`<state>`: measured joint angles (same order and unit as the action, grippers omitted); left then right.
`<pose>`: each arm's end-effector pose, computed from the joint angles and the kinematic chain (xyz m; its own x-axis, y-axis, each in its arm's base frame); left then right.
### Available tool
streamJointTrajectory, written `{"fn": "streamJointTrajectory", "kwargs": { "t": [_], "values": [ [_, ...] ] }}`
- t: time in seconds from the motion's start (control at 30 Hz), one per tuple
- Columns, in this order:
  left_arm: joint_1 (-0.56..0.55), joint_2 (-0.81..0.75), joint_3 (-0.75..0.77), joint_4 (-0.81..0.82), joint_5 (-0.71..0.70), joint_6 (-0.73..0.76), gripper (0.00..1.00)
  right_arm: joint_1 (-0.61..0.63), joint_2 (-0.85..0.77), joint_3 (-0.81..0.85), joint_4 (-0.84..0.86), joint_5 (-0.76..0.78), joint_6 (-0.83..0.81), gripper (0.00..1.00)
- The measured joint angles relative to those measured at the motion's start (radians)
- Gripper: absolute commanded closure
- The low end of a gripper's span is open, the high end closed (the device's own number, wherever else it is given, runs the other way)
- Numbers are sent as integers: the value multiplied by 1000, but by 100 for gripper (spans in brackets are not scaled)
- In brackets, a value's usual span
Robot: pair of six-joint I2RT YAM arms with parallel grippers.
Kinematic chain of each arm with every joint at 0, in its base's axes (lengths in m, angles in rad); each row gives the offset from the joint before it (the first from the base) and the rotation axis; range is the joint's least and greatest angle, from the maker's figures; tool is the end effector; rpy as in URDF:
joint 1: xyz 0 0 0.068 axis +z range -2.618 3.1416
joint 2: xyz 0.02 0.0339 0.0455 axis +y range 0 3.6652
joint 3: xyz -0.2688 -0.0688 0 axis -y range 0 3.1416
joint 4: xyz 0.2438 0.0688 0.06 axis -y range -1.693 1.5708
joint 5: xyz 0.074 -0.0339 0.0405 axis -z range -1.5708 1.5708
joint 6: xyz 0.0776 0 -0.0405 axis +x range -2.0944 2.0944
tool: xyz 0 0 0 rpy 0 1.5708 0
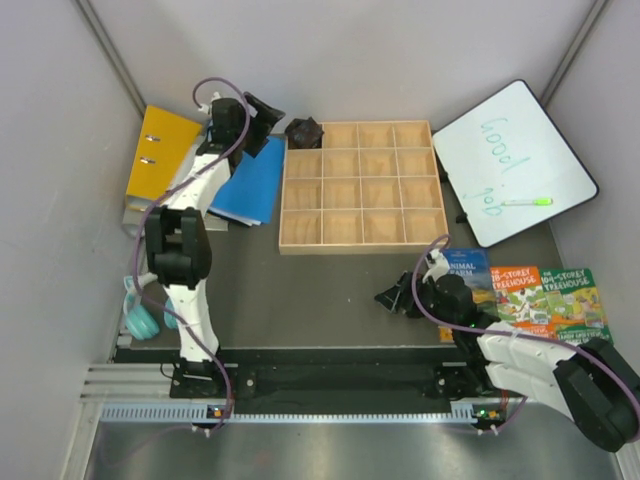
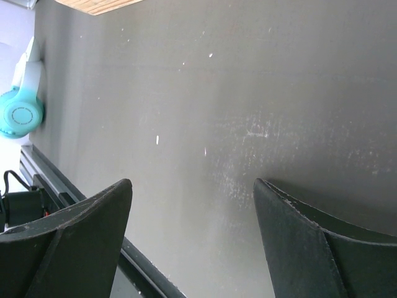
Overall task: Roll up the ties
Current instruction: Reset both arms
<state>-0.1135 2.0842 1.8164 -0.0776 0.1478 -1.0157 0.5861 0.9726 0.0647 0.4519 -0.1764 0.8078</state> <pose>0.5401 -0.0731 0.2900 -0.3895 -0.8016 -0.4535 -0.1543 0.5422 -0.8259 0.1599 0.1225 0.1142 -0.7420 0.3615 -0.5646 -0.2019 0.6826 0.7023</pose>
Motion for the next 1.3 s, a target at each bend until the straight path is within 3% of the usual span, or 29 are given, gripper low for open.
{"fn": "streamJointTrajectory", "kwargs": {
  "t": [0.33,0.57,0.97,1.3],
  "values": [
    [0,-375,-405,-58,23,111,1,0,-35,-6,-28,3,0,20],
    [0,-660,-686,-217,21,259,1,0,-44,-6,-41,6,0,21],
    [0,-941,-871,-540,-51,544,1,3,-100,-6,-108,14,1,21],
    [0,-1221,-1009,-600,-97,570,1,7,-222,-8,-185,33,13,20]
  ]
}}
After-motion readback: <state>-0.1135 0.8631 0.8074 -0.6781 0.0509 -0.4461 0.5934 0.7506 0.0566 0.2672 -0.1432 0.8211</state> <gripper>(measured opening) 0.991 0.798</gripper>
